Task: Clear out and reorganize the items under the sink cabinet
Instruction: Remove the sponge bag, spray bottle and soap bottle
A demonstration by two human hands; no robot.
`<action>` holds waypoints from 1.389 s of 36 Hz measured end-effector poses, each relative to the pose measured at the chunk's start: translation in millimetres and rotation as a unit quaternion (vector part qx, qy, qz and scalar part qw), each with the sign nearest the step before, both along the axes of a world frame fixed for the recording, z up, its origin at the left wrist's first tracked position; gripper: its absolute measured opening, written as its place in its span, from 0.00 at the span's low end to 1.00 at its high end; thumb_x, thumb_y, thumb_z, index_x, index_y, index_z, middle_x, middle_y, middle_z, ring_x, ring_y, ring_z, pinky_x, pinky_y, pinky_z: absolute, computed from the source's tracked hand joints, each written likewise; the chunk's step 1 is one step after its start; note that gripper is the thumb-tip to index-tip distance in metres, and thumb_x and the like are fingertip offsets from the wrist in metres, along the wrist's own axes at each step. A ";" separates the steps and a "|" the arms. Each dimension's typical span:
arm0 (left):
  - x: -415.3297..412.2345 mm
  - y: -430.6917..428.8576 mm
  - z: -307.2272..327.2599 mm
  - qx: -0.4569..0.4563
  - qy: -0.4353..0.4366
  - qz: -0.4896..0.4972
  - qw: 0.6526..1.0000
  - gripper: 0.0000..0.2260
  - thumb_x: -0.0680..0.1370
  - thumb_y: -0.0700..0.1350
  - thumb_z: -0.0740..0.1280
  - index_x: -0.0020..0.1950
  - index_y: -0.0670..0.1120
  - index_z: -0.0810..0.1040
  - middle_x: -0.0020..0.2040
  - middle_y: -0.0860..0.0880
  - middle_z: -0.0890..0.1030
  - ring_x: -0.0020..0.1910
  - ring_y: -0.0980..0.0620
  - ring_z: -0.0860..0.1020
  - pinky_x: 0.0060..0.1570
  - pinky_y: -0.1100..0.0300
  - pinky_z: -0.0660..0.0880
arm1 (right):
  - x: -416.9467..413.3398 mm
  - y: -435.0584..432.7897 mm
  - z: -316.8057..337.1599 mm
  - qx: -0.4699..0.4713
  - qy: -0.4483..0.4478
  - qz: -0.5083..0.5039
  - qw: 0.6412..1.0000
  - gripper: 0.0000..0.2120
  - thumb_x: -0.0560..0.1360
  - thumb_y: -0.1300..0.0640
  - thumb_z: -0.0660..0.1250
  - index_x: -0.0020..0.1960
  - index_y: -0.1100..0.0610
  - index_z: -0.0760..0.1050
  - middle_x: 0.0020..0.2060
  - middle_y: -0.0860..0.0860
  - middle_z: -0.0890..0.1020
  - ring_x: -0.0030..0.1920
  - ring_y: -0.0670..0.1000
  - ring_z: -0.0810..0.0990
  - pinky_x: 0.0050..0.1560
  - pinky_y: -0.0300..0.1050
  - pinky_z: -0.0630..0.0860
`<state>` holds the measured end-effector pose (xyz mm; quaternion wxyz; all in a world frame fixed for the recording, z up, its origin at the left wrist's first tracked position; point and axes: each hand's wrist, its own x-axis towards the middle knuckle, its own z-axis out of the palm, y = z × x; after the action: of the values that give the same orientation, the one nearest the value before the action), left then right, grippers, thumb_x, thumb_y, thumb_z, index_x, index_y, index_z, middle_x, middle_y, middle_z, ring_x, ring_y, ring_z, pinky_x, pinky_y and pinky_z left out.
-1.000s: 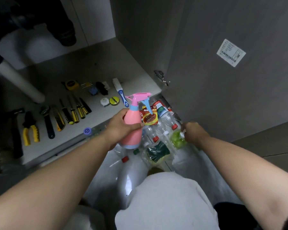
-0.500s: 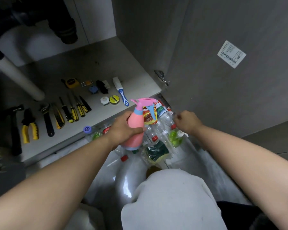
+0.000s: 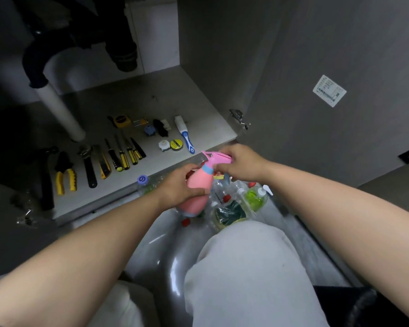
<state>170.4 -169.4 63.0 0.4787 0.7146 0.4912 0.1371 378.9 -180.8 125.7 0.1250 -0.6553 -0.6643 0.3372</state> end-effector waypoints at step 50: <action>-0.4 15.5 28.6 0.032 0.079 -0.019 0.996 0.10 0.81 0.45 0.69 0.61 0.48 0.80 0.58 0.50 0.82 0.58 0.52 0.79 0.63 0.53 0.76 | 73.5 -54.0 -46.5 -0.006 -0.393 -0.036 0.919 0.13 0.77 0.46 0.61 0.56 0.51 0.77 0.52 0.57 0.83 0.51 0.61 0.83 0.42 0.48 0.73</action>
<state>170.0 -153.9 91.6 0.4181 0.7475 0.5089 0.0866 452.4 -234.7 79.2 -0.1375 -0.7593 -0.6339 0.0518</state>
